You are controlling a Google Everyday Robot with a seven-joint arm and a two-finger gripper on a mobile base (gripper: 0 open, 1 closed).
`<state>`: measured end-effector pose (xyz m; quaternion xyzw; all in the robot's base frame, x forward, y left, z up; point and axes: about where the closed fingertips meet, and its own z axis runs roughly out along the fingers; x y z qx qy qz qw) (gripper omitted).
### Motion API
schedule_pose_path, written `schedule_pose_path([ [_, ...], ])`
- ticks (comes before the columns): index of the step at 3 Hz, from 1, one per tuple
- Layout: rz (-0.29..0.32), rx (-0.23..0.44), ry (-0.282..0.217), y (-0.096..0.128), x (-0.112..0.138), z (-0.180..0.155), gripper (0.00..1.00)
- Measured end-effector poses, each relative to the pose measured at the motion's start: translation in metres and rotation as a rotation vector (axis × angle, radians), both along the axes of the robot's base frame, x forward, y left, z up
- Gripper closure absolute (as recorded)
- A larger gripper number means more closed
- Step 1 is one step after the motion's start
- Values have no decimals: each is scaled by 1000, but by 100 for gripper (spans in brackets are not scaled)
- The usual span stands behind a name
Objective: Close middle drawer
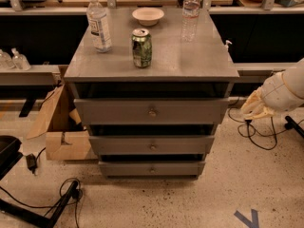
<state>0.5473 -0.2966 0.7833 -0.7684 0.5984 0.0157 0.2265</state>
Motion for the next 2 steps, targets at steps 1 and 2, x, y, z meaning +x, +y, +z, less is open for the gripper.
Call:
schedule_pose_path([
  [1, -13, -63, -22, -3, -31, 37, 100],
  [2, -46, -105, -91, -1, -53, 78, 100],
])
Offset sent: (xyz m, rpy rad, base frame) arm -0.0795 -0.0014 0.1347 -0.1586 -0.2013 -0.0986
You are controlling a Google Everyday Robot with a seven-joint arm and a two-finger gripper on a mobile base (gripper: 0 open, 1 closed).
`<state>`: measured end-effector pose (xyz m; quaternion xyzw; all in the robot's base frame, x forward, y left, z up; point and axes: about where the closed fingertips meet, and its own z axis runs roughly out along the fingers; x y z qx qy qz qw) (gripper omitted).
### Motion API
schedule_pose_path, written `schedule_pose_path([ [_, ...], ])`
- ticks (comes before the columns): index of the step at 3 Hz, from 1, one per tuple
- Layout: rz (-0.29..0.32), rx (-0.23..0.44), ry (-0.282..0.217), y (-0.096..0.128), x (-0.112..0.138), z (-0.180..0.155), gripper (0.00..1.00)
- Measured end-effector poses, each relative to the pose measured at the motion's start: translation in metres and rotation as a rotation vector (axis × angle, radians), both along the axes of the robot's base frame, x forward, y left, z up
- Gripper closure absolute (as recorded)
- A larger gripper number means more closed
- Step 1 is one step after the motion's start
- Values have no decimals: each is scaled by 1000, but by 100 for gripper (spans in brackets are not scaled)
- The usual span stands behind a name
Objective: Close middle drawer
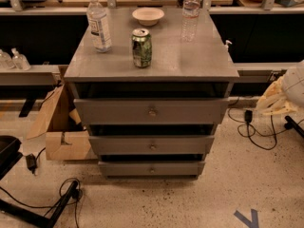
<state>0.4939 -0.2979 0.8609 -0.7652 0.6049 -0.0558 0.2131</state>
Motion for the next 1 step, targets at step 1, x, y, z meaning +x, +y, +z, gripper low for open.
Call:
schedule_pose_path([
  [1, 0, -7, -14, 2, -3, 8, 85],
])
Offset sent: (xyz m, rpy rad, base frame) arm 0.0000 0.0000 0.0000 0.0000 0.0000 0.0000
